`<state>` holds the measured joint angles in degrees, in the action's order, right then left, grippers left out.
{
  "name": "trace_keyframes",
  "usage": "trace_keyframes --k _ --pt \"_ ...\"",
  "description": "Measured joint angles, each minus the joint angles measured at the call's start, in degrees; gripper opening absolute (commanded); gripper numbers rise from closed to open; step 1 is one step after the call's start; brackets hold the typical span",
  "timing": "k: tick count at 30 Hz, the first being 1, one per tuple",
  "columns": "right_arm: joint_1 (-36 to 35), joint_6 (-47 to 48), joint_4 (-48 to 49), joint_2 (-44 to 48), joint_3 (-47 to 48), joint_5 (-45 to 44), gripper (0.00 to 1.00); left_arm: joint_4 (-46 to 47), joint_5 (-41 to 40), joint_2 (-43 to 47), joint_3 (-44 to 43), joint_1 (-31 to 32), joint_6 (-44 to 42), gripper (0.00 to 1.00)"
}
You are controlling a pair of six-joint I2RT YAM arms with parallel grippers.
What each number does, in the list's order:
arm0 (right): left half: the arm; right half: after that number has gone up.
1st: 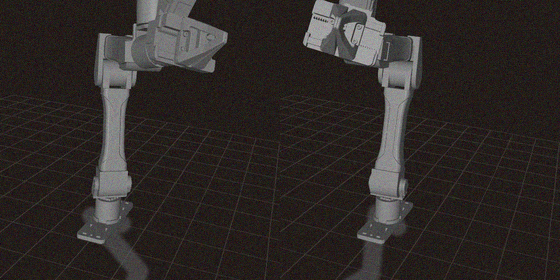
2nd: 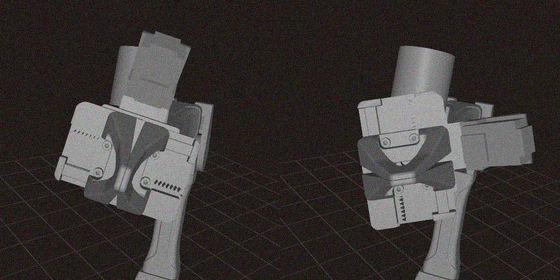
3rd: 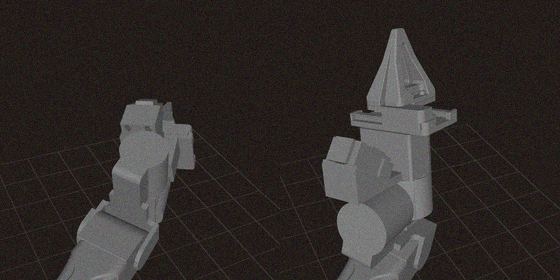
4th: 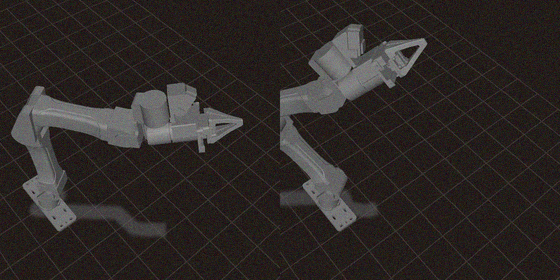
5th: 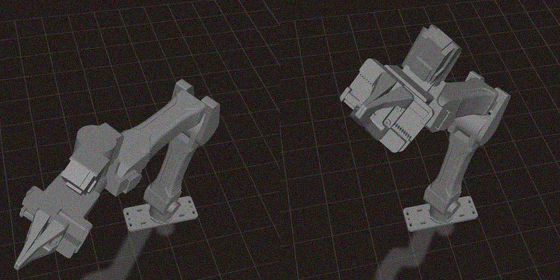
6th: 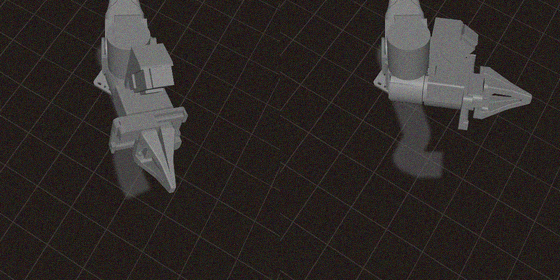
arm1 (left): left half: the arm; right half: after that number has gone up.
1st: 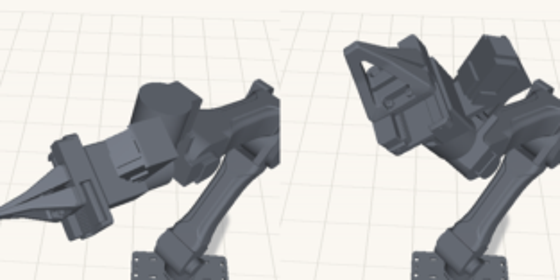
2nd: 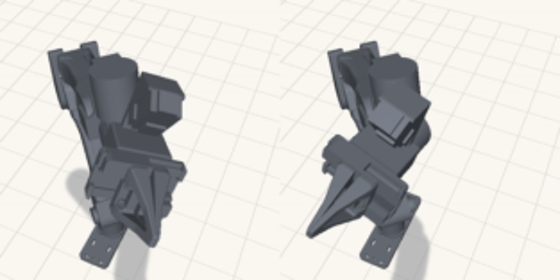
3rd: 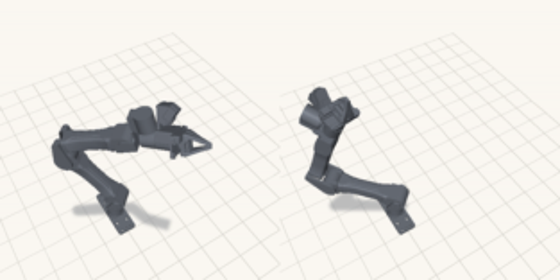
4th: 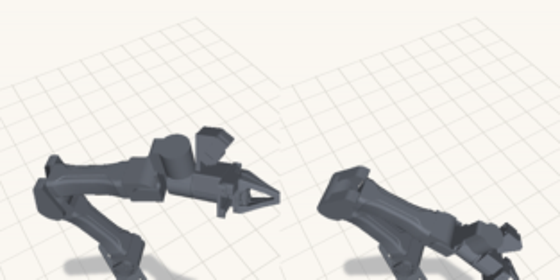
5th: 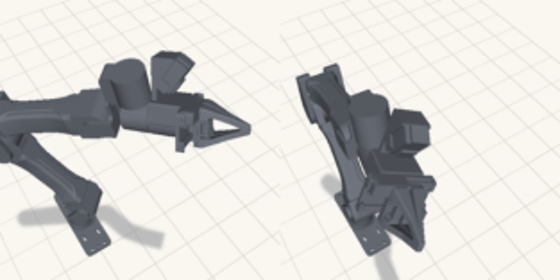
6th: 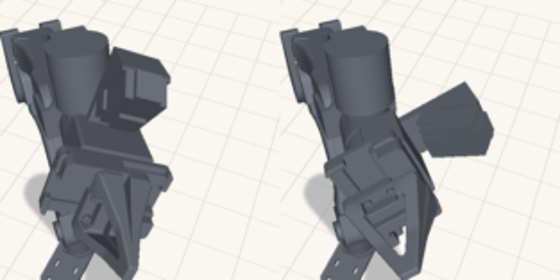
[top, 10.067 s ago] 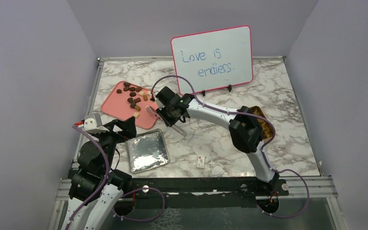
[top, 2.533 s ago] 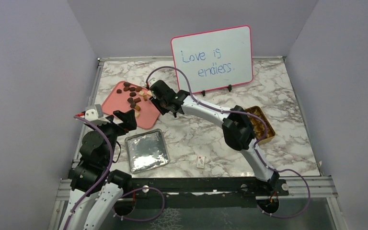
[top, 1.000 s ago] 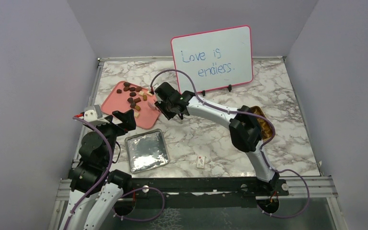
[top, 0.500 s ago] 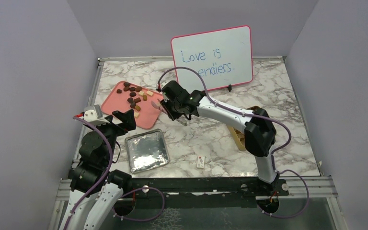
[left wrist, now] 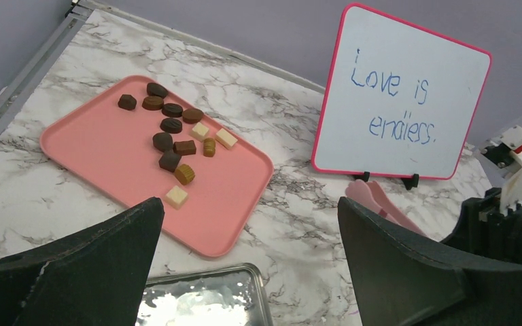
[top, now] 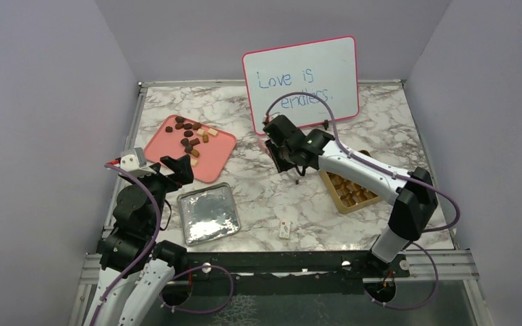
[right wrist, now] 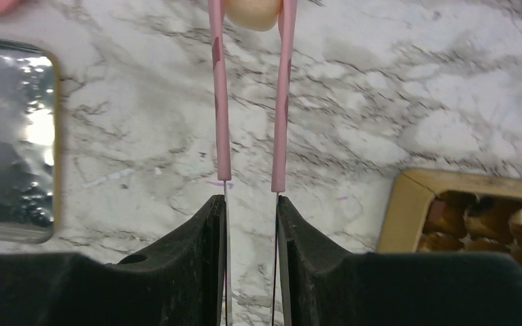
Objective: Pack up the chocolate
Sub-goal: Pick up the fake chocolate from the plate, then place the fake chocolate in the packing box.
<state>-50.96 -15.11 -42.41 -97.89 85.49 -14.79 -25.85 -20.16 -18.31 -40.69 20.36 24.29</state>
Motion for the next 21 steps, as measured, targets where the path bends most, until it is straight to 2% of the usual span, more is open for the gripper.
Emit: trace_keyframes --k 12,21 --pt "16.83 -5.44 -7.76 14.53 -10.25 -3.87 0.34 0.02 0.17 -0.02 0.00 0.00 -0.17 0.99" --pt "25.81 -7.39 -13.00 17.68 -13.49 -5.64 0.35 0.02 0.63 -0.02 0.00 0.00 -0.20 0.99"
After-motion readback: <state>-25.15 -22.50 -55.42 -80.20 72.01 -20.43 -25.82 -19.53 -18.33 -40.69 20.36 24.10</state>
